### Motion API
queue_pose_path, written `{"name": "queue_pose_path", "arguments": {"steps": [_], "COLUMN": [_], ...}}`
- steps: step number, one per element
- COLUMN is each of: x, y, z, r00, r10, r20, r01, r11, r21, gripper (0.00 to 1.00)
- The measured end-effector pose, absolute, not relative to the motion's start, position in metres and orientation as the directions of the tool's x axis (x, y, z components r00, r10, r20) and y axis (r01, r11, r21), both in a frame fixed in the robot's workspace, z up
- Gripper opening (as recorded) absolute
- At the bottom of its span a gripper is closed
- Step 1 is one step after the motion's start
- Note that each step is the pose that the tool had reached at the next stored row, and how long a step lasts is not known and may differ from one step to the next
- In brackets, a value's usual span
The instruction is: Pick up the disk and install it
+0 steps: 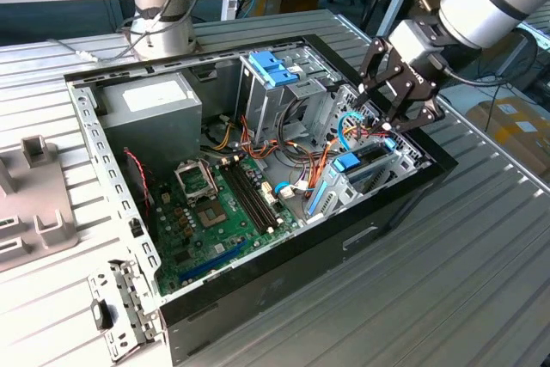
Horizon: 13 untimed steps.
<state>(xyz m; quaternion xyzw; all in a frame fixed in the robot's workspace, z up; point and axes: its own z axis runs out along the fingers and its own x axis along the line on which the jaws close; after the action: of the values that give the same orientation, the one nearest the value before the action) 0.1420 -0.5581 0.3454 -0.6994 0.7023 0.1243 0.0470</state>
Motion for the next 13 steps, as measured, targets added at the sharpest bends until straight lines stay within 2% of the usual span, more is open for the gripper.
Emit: {"name": "queue_pose_path", "arguments": {"steps": [3,13], "x": [0.142,0.142], "y": [-0.567,-0.568], "z": [0.345,0.332], "r00": [-0.017,-0.017], "r10": [-0.969,-0.963], "r20": [-0.246,-0.270], "r01": [-0.994,-0.994], "r11": [-0.010,-0.013], "r21": [0.109,0.109], "gripper": [0.54,0.54]}}
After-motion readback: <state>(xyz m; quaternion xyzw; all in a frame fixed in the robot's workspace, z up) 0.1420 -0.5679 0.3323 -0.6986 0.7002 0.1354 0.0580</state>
